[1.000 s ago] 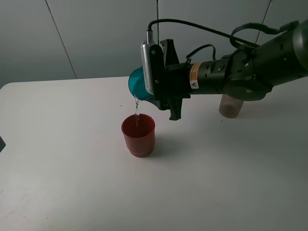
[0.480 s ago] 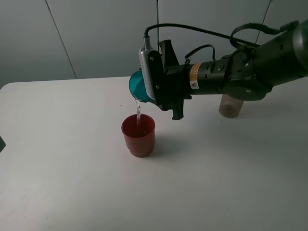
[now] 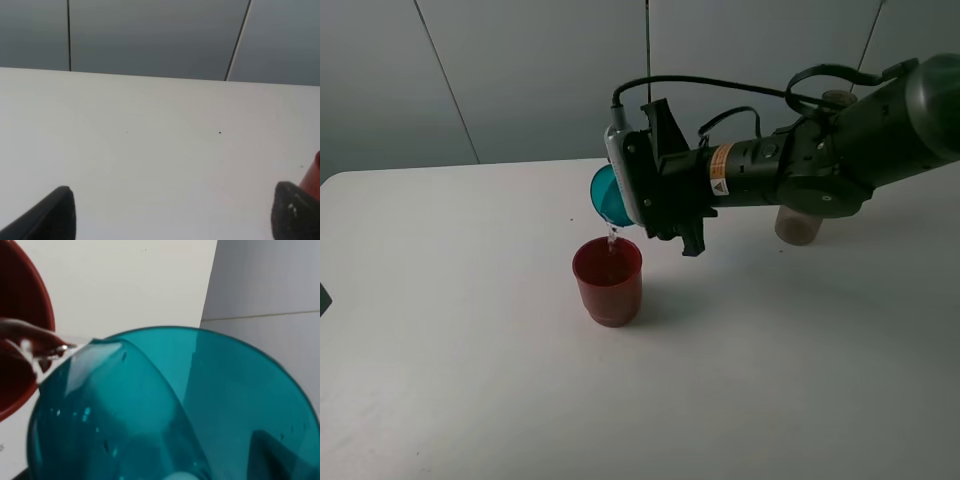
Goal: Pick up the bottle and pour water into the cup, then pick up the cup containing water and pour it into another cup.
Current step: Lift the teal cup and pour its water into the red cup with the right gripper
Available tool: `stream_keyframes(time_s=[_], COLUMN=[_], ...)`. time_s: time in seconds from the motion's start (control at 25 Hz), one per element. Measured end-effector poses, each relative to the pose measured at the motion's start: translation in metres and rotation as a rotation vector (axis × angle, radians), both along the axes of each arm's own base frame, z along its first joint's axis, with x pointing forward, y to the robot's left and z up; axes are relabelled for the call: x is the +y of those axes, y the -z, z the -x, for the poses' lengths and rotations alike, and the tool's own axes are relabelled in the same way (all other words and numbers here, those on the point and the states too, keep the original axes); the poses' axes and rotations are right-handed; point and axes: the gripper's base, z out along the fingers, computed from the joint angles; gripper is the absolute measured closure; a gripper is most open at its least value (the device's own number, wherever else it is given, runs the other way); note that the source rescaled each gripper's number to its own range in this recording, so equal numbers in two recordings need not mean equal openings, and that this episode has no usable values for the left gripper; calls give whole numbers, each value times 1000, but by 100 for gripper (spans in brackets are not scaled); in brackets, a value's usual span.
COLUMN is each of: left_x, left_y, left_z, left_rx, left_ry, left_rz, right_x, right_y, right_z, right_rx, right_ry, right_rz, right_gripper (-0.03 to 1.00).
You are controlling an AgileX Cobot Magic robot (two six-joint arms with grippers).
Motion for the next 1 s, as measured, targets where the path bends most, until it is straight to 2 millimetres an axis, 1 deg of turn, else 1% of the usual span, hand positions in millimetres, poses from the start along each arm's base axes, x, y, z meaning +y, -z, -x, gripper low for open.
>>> stream_keyframes(time_s=[0.2,0.64,1.0], left_x=[0,0,0], left_y=[0,0,0], left_z=[0,0,0], left_rx=[0,0,0], left_ry=[0,0,0], left_rz=[0,0,0], right_x=[0,7,6], right_y=[0,-6,-7], right_z=[-1,-1,-3], right_rx=[-36,-160,-196], right_ry=[-18,-44,-37], right_rz=[25,52,73], right_gripper=[89,89,89])
